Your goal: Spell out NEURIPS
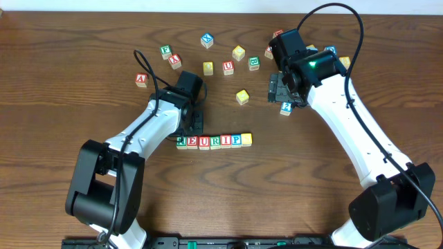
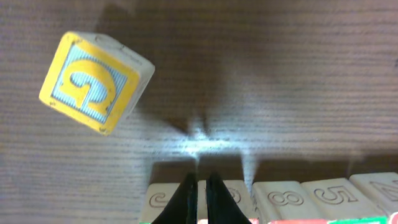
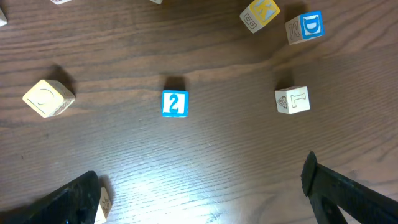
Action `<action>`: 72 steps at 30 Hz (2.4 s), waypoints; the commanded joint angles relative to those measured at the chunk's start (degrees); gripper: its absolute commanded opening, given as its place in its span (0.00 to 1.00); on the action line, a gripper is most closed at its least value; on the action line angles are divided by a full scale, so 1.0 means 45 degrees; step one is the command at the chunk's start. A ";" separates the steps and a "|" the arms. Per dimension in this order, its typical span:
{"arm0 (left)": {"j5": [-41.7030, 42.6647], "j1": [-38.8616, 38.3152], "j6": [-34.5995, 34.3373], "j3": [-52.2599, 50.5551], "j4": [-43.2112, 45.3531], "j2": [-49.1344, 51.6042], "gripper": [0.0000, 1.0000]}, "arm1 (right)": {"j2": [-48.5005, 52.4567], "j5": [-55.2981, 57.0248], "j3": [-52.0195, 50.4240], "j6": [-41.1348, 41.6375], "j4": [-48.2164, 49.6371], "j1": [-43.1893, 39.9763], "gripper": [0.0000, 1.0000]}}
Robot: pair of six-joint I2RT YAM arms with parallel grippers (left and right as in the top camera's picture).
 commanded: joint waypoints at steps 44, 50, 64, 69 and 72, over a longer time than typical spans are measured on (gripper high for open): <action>-0.0170 -0.0199 -0.0068 -0.0024 -0.0733 -0.0049 0.07 | -0.0238 0.0063 0.0321 0.0015 0.0000 0.0044 0.99; -0.0165 -0.0199 -0.0068 -0.0024 -0.0685 -0.0049 0.07 | -0.0238 0.0058 0.0321 0.0015 0.0000 0.0044 0.99; -0.0879 -0.0044 0.0136 0.0160 -0.0058 -0.0049 0.07 | -0.0238 0.0063 0.0321 0.0015 0.0000 0.0044 0.99; -0.0879 0.0359 0.0330 0.0466 0.0369 -0.0049 0.08 | -0.0238 0.0063 0.0321 0.0010 0.0024 0.0044 0.99; -0.0874 0.0675 0.0384 0.0661 0.0316 -0.0049 0.07 | -0.0238 0.0063 0.0321 0.0010 0.0024 0.0044 0.99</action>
